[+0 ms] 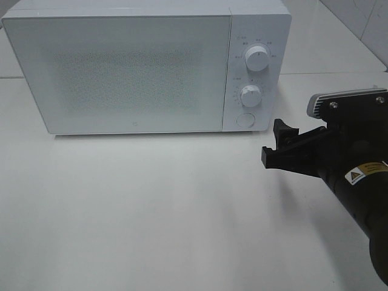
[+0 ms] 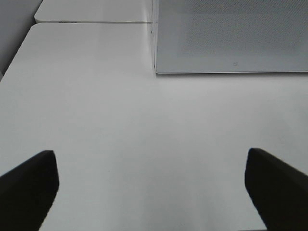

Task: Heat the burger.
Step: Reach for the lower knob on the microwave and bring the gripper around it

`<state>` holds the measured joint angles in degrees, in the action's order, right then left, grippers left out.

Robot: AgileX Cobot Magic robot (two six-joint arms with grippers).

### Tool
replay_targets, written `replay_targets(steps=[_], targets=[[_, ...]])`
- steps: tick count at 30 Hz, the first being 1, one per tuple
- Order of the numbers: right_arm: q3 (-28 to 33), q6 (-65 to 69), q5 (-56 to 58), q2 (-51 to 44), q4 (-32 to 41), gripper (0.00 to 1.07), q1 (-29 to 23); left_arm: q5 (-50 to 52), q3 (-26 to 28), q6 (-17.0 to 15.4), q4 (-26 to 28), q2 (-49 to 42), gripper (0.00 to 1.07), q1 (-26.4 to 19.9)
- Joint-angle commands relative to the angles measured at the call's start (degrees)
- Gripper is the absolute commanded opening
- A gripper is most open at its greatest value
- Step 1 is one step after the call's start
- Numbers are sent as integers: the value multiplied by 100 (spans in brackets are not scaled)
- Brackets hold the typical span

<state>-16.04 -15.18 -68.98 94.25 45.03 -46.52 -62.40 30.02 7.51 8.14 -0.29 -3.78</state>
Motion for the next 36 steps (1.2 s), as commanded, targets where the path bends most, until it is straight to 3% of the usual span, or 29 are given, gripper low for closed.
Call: replay_targets(steps=[1, 11, 28, 36], targets=[[-52, -34, -602, 6, 17, 75, -46, 74, 0, -11, 17, -109, 98, -11], [-298, -29, -567, 6, 34, 75, -29, 74, 0, -11, 17, -109, 98, -11], [-1112, 126, -957, 1146, 11, 75, -11, 74, 0, -11, 17, -109, 98, -11], [-1553, 149, -716, 1473, -155, 75, 258, 74, 0, -11, 17, -109, 98, -11]])
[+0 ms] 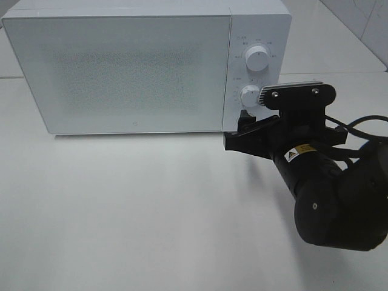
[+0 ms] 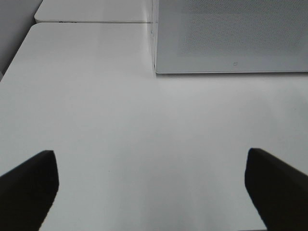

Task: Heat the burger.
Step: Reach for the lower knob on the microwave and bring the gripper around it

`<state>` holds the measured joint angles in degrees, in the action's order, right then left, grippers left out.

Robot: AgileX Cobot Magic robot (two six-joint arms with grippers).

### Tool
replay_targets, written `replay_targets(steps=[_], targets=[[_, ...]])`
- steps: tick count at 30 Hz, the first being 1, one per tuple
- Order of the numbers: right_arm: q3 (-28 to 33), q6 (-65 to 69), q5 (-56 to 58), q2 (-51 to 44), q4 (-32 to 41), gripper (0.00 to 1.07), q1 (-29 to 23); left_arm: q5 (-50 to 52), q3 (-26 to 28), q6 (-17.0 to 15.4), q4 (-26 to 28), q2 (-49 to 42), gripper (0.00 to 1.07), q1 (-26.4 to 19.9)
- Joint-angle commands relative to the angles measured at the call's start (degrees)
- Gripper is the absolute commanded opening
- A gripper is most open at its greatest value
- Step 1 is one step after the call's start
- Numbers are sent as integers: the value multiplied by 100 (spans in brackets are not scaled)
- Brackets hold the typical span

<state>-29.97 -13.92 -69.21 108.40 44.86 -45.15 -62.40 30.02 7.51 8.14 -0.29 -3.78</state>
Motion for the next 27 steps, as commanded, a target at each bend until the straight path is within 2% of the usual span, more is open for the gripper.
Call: replay_targets(steps=[1, 13, 27], targets=[[-223, 23, -630, 86, -183, 75, 172, 74, 0, -11, 17, -109, 98, -11], [-911, 40, -223, 550, -653, 75, 705, 74, 0, -11, 17, -109, 98, -11], [-1467, 109, -11, 1031, -751, 75, 773, 74, 0, -11, 17, -109, 98, -11]])
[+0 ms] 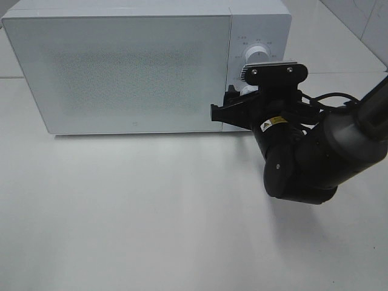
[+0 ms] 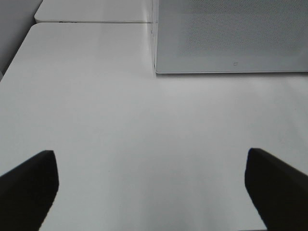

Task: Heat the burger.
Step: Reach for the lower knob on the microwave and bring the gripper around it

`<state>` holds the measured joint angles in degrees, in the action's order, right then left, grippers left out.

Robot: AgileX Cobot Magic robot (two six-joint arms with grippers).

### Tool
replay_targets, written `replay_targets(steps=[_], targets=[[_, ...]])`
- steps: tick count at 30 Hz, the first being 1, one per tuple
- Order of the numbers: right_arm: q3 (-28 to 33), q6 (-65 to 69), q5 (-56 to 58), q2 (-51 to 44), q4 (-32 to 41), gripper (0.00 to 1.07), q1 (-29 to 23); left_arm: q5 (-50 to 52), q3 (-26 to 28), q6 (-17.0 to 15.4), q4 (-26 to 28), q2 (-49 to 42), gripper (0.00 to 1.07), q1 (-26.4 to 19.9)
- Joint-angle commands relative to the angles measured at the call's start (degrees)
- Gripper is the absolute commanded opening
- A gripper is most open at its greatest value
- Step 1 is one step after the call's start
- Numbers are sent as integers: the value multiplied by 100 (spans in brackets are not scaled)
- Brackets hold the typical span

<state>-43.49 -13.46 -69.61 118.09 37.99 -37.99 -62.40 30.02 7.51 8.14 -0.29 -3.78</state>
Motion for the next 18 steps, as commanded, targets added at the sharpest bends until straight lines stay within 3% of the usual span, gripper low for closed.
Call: replay_targets(steps=[1, 18], targets=[[-126, 63, 34, 92, -63, 75, 57, 74, 0, -11, 17, -109, 98, -11], [-126, 447, 97, 138, -332, 73, 218, 74, 0, -11, 17, -109, 98, -11]])
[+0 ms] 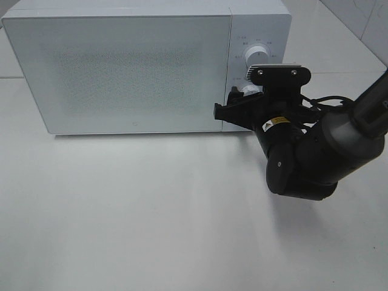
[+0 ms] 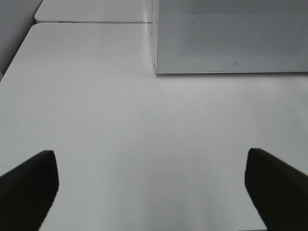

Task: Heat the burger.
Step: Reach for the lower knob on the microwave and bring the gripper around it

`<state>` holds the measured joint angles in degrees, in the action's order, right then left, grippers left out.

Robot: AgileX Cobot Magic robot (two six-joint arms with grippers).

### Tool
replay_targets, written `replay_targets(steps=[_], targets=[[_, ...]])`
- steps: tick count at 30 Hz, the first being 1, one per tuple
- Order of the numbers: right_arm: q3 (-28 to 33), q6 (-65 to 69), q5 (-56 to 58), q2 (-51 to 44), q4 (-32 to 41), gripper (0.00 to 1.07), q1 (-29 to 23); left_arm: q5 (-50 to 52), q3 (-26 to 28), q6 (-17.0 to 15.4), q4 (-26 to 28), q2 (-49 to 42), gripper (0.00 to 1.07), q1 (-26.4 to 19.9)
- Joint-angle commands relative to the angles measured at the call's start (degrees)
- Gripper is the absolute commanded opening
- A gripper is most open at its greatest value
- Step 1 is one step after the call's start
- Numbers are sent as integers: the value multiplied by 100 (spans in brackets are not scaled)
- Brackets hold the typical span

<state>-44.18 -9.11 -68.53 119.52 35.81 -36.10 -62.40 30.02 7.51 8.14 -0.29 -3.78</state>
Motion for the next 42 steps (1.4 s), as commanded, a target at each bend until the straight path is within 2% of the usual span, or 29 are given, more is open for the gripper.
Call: replay_targets(steps=[1, 30, 38, 39, 41, 42], targets=[[-57, 11, -6, -6, -126, 73, 29, 74, 0, -11, 17, -109, 98, -11], [-195, -155, -63, 103, -424, 71, 132, 74, 0, -11, 17, -109, 98, -11], [-195, -166, -120, 103, -424, 61, 120, 74, 0, -11, 17, -109, 98, -11], [-195, -166, -120, 103, -424, 55, 115, 74, 0, -11, 17, -109, 98, -11], [-195, -166, -120, 103, -424, 52, 115, 74, 0, -11, 17, -109, 98, -11], [-195, -166, -120, 103, -424, 43, 115, 74, 0, -11, 17, -109, 98, -11]])
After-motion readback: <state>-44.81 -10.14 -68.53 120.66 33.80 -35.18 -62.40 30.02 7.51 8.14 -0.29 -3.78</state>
